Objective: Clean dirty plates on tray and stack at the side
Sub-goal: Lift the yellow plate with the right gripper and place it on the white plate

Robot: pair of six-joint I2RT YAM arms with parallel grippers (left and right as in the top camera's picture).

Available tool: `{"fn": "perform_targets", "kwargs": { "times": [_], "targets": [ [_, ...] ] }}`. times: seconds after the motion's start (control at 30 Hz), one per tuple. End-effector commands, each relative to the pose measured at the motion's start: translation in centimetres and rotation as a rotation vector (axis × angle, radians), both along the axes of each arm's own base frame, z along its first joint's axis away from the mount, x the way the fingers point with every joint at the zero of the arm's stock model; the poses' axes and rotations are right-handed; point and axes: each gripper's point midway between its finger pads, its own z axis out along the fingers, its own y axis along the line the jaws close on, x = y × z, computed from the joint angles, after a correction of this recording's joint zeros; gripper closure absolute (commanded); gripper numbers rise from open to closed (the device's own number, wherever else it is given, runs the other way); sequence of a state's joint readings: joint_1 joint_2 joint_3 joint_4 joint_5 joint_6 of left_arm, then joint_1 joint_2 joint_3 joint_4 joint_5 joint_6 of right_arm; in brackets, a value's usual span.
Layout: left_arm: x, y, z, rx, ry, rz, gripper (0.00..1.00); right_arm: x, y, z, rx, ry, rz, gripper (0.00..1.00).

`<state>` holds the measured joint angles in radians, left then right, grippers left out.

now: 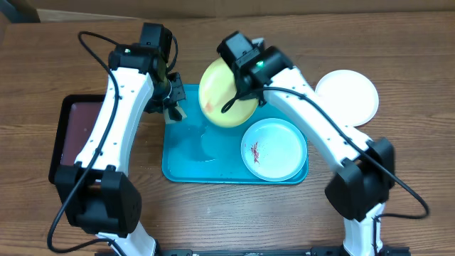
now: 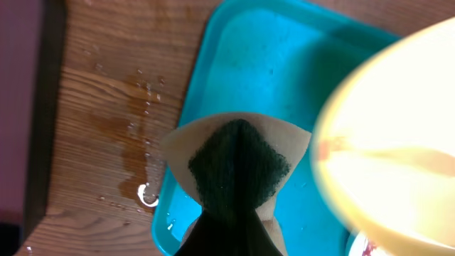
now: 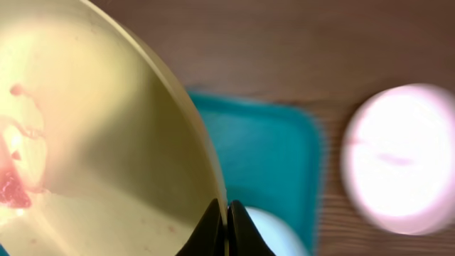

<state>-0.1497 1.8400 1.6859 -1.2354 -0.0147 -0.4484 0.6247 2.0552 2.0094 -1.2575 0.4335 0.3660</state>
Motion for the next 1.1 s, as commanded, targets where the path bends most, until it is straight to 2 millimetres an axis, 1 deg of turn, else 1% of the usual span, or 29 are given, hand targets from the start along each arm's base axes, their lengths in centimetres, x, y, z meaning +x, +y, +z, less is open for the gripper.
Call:
{"fn": "perform_targets", "kwargs": {
  "times": [0.0,0.17,0.23,0.3,0.37,0.47,0.53,0.9,0.93,1.0,1.07],
  "targets": [
    [-0.2,-0.7,-1.4,-0.034,0.033,-0.028,0.95,1.1,-3.5,7.6,-0.183,-0.245,-0.063,0.96],
    [0.2,-0.7,-1.5,-0.036,0.015,-0.029,0.96,0.6,-4.8,12.3,-0.472,-0.403,-0.050,0.96],
    [0.3,-0.8,-1.5,-0.043,0.011,-0.031,0.96,-0.1,-4.6,14.2,-0.591,-0.467,-0.046,0.96],
    [0.4,-1.2,-1.5,-0.063,0.009,-0.037,0.96,-0.8,-3.8,15.6,-0.656,-0.522,-0.044,0.96],
    [0.4,-1.4,-1.4,-0.073,0.008,-0.040,0.96,-1.5,-2.7,16.1,-0.688,-0.544,-0.014,0.96],
    [0.4,-1.4,-1.4,-0.073,0.008,-0.040,0.96,-2.3,-1.2,16.3,-0.705,-0.552,0.034,0.96],
    [0.4,-1.4,-1.4,-0.073,0.009,-0.040,0.96,-2.4,-0.9,16.4,-0.704,-0.556,0.042,0.96],
    [0.4,-1.6,-1.4,-0.076,0.009,-0.061,0.96,-2.3,-1.1,16.3,-0.718,-0.546,0.048,0.96],
    [0.4,-1.6,-1.4,-0.076,0.009,-0.061,0.96,-2.2,-1.0,16.0,-0.703,-0.534,0.055,0.96],
    [0.4,-1.6,-1.4,-0.075,0.008,-0.068,0.96,-1.8,-0.7,14.5,-0.622,-0.480,0.083,0.96],
    [0.3,-1.6,-1.4,-0.075,0.009,-0.068,0.95,-1.2,-0.3,11.7,-0.476,-0.368,0.136,0.96]
  ]
}}
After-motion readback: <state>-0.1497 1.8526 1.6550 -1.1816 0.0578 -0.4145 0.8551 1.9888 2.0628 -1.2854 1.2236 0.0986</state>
